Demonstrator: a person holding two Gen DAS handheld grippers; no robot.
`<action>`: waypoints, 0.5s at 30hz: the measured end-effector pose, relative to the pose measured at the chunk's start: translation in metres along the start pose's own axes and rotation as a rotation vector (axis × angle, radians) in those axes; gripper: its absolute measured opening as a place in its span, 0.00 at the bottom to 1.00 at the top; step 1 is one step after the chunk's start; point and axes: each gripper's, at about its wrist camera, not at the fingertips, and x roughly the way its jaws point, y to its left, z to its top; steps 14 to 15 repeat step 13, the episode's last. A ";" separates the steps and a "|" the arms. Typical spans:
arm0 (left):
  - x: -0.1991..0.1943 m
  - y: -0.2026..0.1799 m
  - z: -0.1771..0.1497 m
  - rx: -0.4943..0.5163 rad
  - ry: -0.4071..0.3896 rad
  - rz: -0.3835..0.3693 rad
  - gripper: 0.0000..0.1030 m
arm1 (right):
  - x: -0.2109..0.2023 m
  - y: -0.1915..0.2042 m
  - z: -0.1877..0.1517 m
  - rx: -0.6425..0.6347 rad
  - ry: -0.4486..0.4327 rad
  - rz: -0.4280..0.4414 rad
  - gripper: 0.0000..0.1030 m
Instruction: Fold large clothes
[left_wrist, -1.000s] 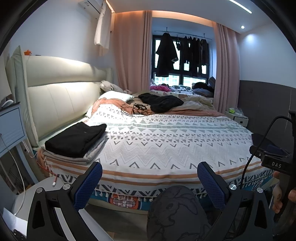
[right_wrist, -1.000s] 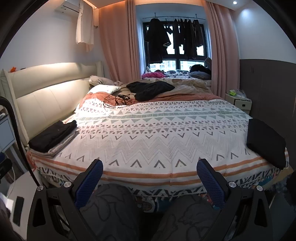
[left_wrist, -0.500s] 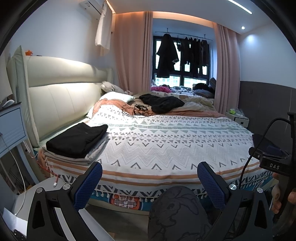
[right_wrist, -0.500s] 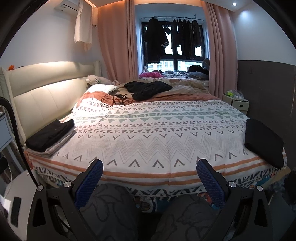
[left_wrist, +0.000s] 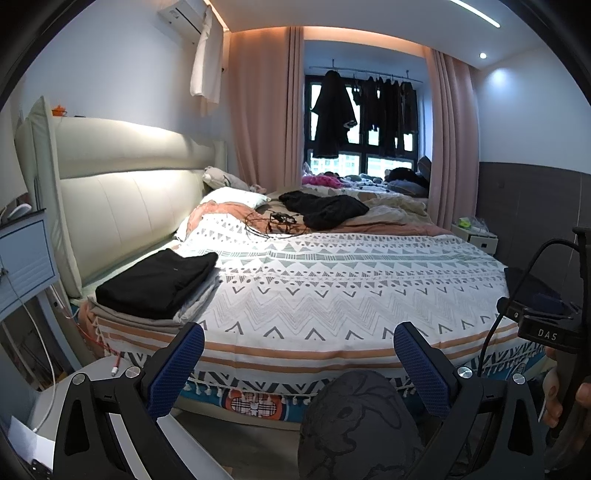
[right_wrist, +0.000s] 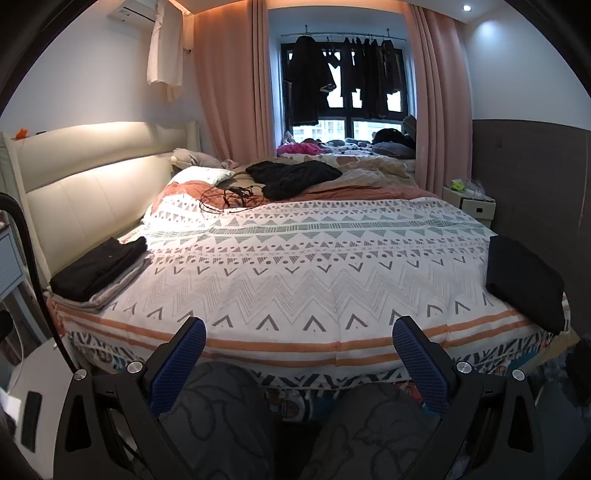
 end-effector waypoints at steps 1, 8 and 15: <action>-0.001 0.000 0.000 0.000 -0.004 -0.003 1.00 | 0.000 0.000 -0.001 0.001 0.002 0.000 0.98; -0.011 0.005 0.005 -0.009 -0.019 -0.016 1.00 | -0.006 -0.005 0.000 0.009 0.002 -0.006 0.98; -0.018 0.010 0.009 -0.013 -0.041 -0.013 1.00 | -0.012 -0.010 0.005 0.016 -0.012 -0.020 0.98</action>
